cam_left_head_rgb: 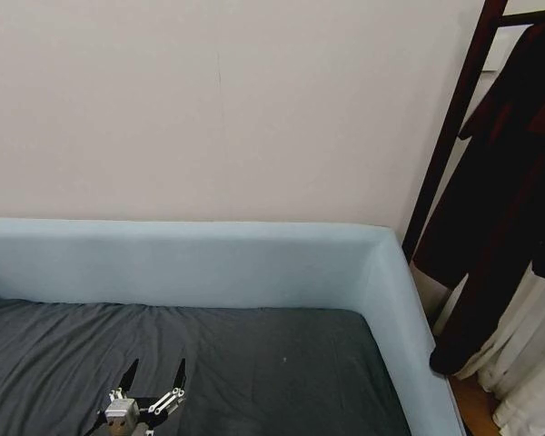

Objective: Pick up the clothes from the sofa and hang them on the clothes hanger.

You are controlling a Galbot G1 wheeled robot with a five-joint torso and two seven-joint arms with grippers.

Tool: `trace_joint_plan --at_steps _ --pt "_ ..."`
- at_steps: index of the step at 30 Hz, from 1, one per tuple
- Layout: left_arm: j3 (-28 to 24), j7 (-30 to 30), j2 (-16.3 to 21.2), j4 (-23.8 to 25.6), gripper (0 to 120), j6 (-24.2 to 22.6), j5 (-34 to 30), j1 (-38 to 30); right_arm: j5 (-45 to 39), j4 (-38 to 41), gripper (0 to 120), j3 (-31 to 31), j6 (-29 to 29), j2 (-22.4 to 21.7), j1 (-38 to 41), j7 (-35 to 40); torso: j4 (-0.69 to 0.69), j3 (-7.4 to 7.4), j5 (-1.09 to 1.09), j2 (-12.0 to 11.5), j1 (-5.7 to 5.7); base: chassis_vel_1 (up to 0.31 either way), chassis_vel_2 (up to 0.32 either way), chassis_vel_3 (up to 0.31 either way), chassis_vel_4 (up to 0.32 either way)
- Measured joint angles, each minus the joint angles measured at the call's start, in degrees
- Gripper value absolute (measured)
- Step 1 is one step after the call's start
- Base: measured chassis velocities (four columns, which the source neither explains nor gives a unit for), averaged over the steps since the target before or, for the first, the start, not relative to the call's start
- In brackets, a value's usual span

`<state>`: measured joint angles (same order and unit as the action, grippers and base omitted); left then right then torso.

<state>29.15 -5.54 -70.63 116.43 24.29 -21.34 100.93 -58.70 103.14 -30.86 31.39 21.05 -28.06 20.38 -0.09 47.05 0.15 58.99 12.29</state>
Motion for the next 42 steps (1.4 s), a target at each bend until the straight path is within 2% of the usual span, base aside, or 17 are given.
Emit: trace_joint_plan --at_steps 1,6,11,12,18,22,27,42 --pt "0.0 0.0 0.0 0.0 100 0.0 0.0 0.0 0.0 0.0 7 0.0 0.0 0.0 0.0 0.0 0.0 0.0 0.0 0.0 0.0 0.0 0.0 0.0 0.0" --pt "0.0 0.0 0.0 0.0 100 0.0 0.0 0.0 10.9 -7.3 7 2.8 -4.2 9.3 4.4 -6.9 0.03 0.01 0.02 0.0 0.0 0.0 0.0 0.0 0.0" --pt "0.0 0.0 0.0 0.0 100 0.0 0.0 0.0 16.5 -11.9 7 6.2 -5.9 12.9 9.9 -9.4 0.0 0.01 0.02 0.0 0.0 0.0 0.0 0.0 0.0" --pt "0.0 0.0 0.0 0.0 100 0.0 0.0 0.0 17.6 -13.6 7 8.4 -6.0 14.1 13.3 -9.7 -0.01 0.01 0.0 0.0 0.0 0.0 0.0 0.0 0.0" --pt "0.0 0.0 0.0 0.0 100 0.0 0.0 0.0 19.3 -16.6 7 14.7 -4.7 15.9 20.6 -9.4 0.0 0.01 0.0 0.0 0.01 0.0 0.0 0.0 0.0" --pt "0.0 0.0 0.0 0.0 100 0.0 0.0 0.0 18.9 -18.6 7 20.3 0.0 17.2 26.9 -6.4 0.02 0.01 -0.01 0.0 0.01 0.0 0.0 0.0 0.0" --pt "0.0 0.0 0.0 0.0 100 0.0 0.0 0.0 17.8 -21.0 7 23.8 4.0 18.1 32.3 -2.6 0.02 0.0 -0.03 0.0 0.0 0.0 0.0 0.0 0.0" --pt "0.0 0.0 0.0 0.0 100 0.0 0.0 0.0 16.9 -28.2 7 27.5 7.6 21.5 38.1 2.7 0.02 0.0 -0.01 0.0 0.0 0.0 0.0 0.0 0.0"
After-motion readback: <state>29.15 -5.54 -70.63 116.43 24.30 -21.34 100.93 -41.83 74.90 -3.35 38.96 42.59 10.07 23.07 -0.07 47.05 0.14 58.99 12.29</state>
